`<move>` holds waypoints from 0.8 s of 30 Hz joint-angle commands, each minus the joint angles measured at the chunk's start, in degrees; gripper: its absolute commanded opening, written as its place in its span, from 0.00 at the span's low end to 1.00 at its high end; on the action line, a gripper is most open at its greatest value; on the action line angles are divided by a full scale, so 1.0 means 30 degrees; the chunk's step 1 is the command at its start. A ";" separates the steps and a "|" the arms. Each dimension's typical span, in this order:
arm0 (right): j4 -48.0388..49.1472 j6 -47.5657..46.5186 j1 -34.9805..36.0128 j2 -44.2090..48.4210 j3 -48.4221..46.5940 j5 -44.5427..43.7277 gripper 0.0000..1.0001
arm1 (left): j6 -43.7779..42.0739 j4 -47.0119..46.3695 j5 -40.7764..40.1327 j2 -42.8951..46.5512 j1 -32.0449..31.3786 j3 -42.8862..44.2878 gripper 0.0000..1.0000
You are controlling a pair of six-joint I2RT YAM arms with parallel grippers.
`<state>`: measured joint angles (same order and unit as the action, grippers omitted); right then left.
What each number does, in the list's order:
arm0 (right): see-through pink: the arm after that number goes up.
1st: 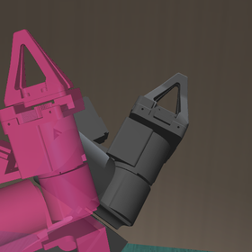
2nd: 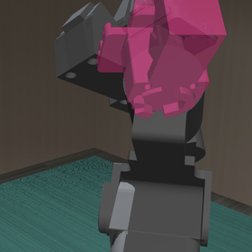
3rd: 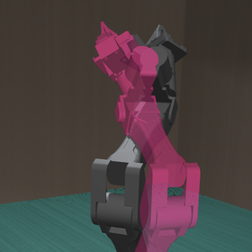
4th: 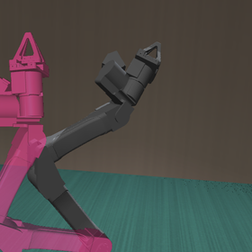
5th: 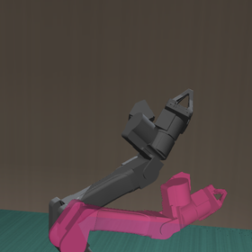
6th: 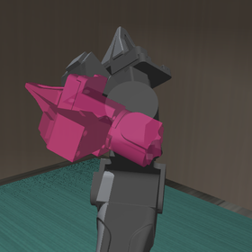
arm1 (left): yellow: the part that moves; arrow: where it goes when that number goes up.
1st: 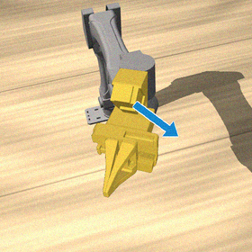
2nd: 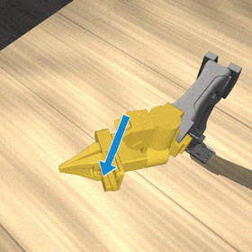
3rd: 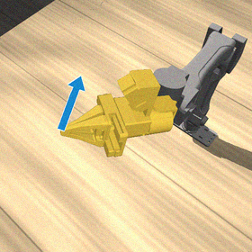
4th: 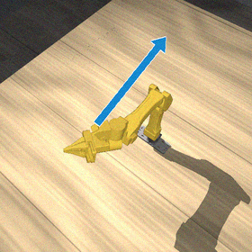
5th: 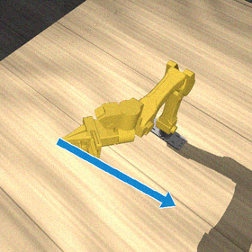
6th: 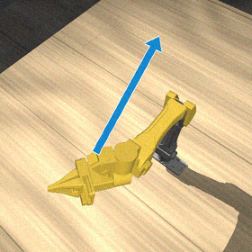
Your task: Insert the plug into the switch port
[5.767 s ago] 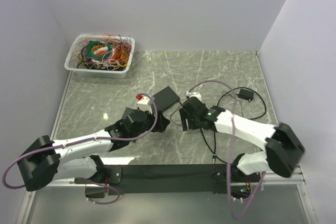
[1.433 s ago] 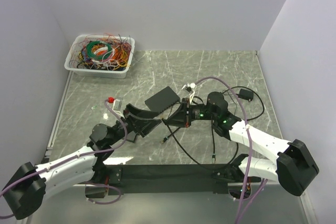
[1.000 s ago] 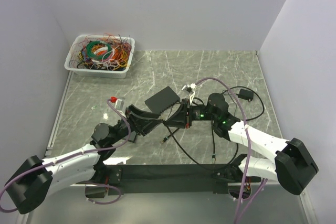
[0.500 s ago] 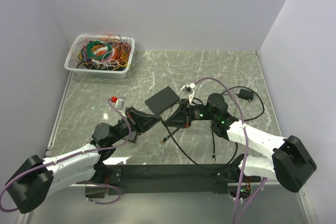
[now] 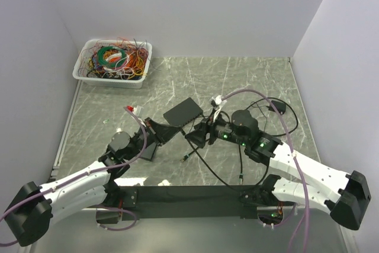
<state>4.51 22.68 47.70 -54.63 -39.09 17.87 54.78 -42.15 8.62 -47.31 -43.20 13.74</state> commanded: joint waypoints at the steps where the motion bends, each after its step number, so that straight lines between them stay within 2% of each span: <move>1: -0.2205 -0.1929 0.1819 0.0018 -0.1176 -0.4601 0.69 | 0.0488 0.2206 -0.1203 -0.0136 -0.0043 0.1569 0.01; 3: -0.2877 -0.2429 0.3255 -0.0566 -0.1529 -0.6826 0.63 | 0.0837 0.2972 -0.1466 -0.0459 -0.0043 0.2185 0.01; 5: -0.3202 -0.2549 0.4191 -0.1151 -0.1997 -0.8261 0.61 | 0.1131 0.3502 -0.1497 -0.0577 -0.0043 0.2393 0.01; 9: -0.3145 -0.2579 0.4927 -0.1769 -0.2321 -0.9556 0.53 | 0.1250 0.3855 -0.1556 -0.0695 -0.0043 0.2628 0.01; 13: -0.3262 -0.2607 0.5397 -0.2238 -0.2817 -1.0814 0.49 | 0.1221 0.3855 -0.1468 -0.0753 -0.0043 0.2540 0.01; 24: -0.2823 -0.2520 0.5632 -0.2443 -0.3053 -1.1494 0.41 | 0.1250 0.3885 -0.1556 -0.0665 -0.0073 0.2364 0.01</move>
<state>-5.61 15.49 64.16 -61.65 -45.08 -14.70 58.19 -29.08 4.60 -49.39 -43.22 19.53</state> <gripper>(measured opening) 0.419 0.043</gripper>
